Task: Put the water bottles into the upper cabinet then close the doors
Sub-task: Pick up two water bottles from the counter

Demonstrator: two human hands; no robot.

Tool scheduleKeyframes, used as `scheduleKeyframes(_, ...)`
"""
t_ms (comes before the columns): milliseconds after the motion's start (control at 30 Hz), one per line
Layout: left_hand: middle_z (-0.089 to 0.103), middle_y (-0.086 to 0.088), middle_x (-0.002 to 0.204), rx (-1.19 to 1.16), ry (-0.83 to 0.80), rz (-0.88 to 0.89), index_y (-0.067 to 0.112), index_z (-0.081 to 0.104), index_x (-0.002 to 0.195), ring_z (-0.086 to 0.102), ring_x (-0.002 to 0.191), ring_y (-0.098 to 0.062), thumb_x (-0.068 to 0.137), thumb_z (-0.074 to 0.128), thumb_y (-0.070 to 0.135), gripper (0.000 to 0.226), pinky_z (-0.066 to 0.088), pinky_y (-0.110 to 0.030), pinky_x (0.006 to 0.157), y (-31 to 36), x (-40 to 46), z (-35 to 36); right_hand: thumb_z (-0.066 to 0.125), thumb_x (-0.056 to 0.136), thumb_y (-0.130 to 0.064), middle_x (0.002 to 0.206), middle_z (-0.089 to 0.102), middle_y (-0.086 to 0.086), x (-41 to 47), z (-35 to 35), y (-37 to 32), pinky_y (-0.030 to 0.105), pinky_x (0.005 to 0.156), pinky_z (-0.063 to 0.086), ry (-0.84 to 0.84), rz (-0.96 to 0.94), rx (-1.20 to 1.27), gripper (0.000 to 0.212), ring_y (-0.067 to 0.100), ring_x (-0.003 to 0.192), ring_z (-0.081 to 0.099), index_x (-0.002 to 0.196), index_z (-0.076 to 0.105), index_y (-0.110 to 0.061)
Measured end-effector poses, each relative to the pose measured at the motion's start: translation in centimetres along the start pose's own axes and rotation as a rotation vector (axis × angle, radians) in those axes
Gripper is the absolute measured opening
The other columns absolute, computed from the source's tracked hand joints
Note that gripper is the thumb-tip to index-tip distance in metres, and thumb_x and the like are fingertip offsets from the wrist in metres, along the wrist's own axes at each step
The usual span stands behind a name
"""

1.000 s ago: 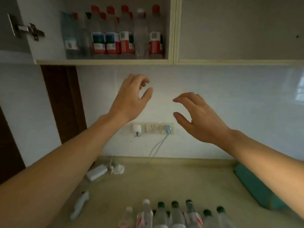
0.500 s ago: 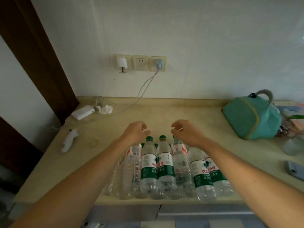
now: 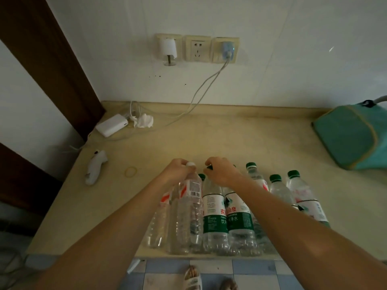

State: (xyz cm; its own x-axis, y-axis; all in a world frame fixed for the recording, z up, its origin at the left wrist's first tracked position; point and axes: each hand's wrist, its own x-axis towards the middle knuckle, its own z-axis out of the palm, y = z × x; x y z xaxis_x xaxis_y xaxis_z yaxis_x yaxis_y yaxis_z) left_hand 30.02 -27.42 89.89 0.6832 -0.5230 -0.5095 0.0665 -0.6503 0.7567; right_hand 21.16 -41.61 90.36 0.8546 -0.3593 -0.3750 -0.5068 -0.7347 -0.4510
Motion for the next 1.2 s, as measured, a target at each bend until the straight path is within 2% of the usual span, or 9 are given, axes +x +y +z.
scheduleKeyframes(100,0.073,-0.001,0.091,-0.123,-0.022,0.007,0.01,0.064,0.121,0.073,0.068,-0.007,0.1,0.061,0.026,0.027,0.052,-0.018,0.056,-0.1,0.2,-0.4,0.058,0.1,-0.024,0.125,0.065,0.012,1.0,0.0,-0.4,0.03,0.084,0.047,-0.001,0.007,0.011,0.029,0.026,0.108,0.062,0.125,0.064,-0.01)
scheduleKeyframes(167,0.074,0.0,0.087,-0.156,-0.034,0.008,0.01,0.068,0.112,0.071,0.061,-0.003,0.1,0.061,0.024,0.02,0.051,-0.017,0.052,-0.3,0.3,-0.7,0.067,0.095,-0.022,0.12,0.068,0.012,1.3,-0.5,-0.5,0.03,0.084,0.05,0.026,0.029,0.098,0.03,0.025,0.105,0.064,0.121,0.067,-0.008)
scheduleKeyframes(233,0.075,-0.004,0.091,-0.184,-0.041,0.039,0.011,0.072,0.104,0.071,0.064,-0.004,0.099,0.062,0.023,0.015,0.052,-0.018,0.054,-0.4,0.4,-1.4,0.077,0.088,-0.021,0.109,0.072,0.011,1.0,-1.9,-0.4,0.033,0.082,0.055,0.027,0.054,0.243,0.033,0.025,0.096,0.068,0.116,0.07,-0.006)
scheduleKeyframes(333,0.078,-0.005,0.096,-0.28,-0.05,0.114,0.015,0.072,0.108,0.075,0.087,-0.016,0.098,0.065,0.02,0.014,0.061,-0.031,0.076,0.4,0.3,-3.0,0.085,0.079,-0.016,0.089,0.077,0.013,-0.4,-5.3,-0.7,0.039,0.081,0.061,-0.002,0.006,0.454,0.038,0.03,0.087,0.074,0.112,0.071,-0.002)
scheduleKeyframes(467,0.078,0.007,0.096,-0.298,-0.007,0.313,0.026,0.069,0.118,0.074,0.091,-0.011,0.099,0.063,0.023,0.02,0.058,-0.033,0.083,3.4,-0.6,-5.4,0.089,0.071,-0.01,0.086,0.078,0.007,-2.3,-10.7,-2.0,0.03,0.074,0.06,0.094,-0.121,0.594,0.04,0.021,0.081,0.075,0.108,0.073,-0.006)
scheduleKeyframes(633,0.072,0.009,0.113,-0.178,0.211,0.578,0.028,0.063,0.128,0.068,0.104,-0.006,0.099,0.061,0.028,0.028,0.053,-0.023,0.089,7.7,-1.3,-7.2,0.09,0.071,-0.027,0.092,0.069,-0.018,-3.1,-14.2,-3.5,0.01,0.07,0.05,0.435,-0.209,0.322,0.043,-0.001,0.082,0.068,0.11,0.072,-0.024)
scheduleKeyframes(767,0.06,0.016,0.12,-0.032,0.348,0.687,0.024,0.056,0.136,0.056,0.106,0.009,0.1,0.06,0.03,0.037,0.046,-0.006,0.083,8.3,-0.5,-6.2,0.084,0.079,-0.021,0.112,0.07,-0.002,-1.7,-12.7,-3.8,0.024,0.09,0.053,0.576,-0.243,0.275,0.043,0.013,0.102,0.065,0.119,0.069,-0.015)
scheduleKeyframes(900,0.061,0.001,0.124,0.002,0.404,0.7,0.015,0.058,0.132,0.059,0.112,-0.013,0.098,0.064,0.017,0.035,0.05,-0.026,0.097,7.5,1.4,-5.2,0.081,0.083,-0.018,0.111,0.069,0.004,0.8,-11.2,-3.1,0.036,0.094,0.055,0.654,-0.247,0.215,0.034,0.019,0.102,0.063,0.114,0.07,-0.01)
scheduleKeyframes(1200,0.061,0.002,0.127,-0.006,0.377,0.67,0.016,0.058,0.132,0.06,0.117,-0.013,0.095,0.068,0.016,0.039,0.051,-0.035,0.103,5.8,4.0,-4.5,0.079,0.085,-0.016,0.114,0.065,0.002,3.5,-8.5,-1.4,0.027,0.091,0.05,0.627,-0.276,0.251,0.039,0.015,0.101,0.058,0.122,0.067,-0.012)
